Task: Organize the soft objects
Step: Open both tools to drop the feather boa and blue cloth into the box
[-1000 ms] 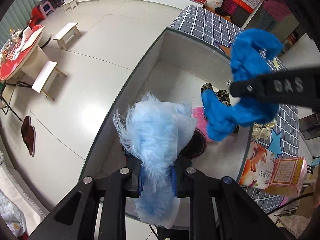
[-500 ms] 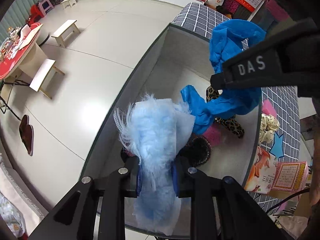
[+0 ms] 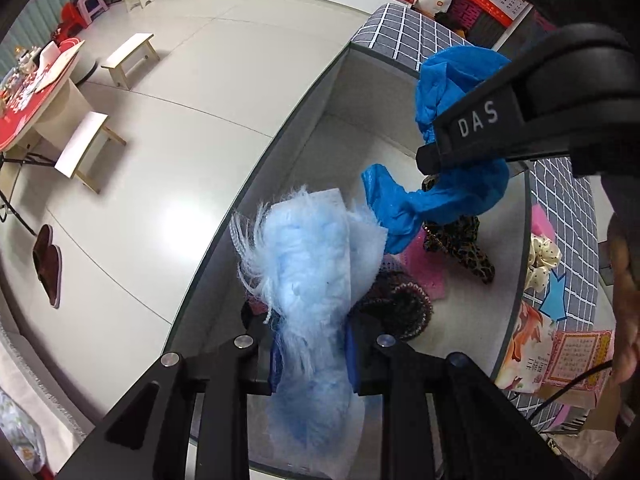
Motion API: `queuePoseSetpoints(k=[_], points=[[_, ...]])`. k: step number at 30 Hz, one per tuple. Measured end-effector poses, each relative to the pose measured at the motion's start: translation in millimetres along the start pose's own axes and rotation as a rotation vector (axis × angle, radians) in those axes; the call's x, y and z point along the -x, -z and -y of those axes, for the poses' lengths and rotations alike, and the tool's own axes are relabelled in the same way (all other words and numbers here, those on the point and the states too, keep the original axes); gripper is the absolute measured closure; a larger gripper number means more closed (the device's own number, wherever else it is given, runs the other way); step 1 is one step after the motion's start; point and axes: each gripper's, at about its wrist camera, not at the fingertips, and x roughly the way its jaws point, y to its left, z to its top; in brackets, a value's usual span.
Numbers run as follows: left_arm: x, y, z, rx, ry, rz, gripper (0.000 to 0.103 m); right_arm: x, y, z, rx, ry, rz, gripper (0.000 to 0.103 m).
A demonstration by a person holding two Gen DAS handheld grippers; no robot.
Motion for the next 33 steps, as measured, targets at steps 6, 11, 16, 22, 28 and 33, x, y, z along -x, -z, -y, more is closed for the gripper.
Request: queuePoseSetpoints(k=[6,11,16,22,28,33], points=[[1,2,-1,0.013,-0.006,0.009,0.074,-7,-3,3,-0.013,0.002,-0.010,0.094],[3,4,-1,0.020,0.002,0.012,0.073,-9,-4,5,-0.023,0.004,-0.011,0.094],[2,5,-3,0.043,0.035,-0.003,0.050,-9,-4,6,-0.028,-0.021,-0.009,0.094],[9,10,1,0.053,0.054,0.010,0.025,-6,-2,12,-0.058,-0.058,-0.016,0.094],[20,10,3,0.062,0.059,0.036,0.024,13,2,18,-0.092,-0.093,0.046,0.021],[29,8,5,0.066,0.042,0.054,0.024,34,6,16,-0.066,-0.075,0.109,0.021]])
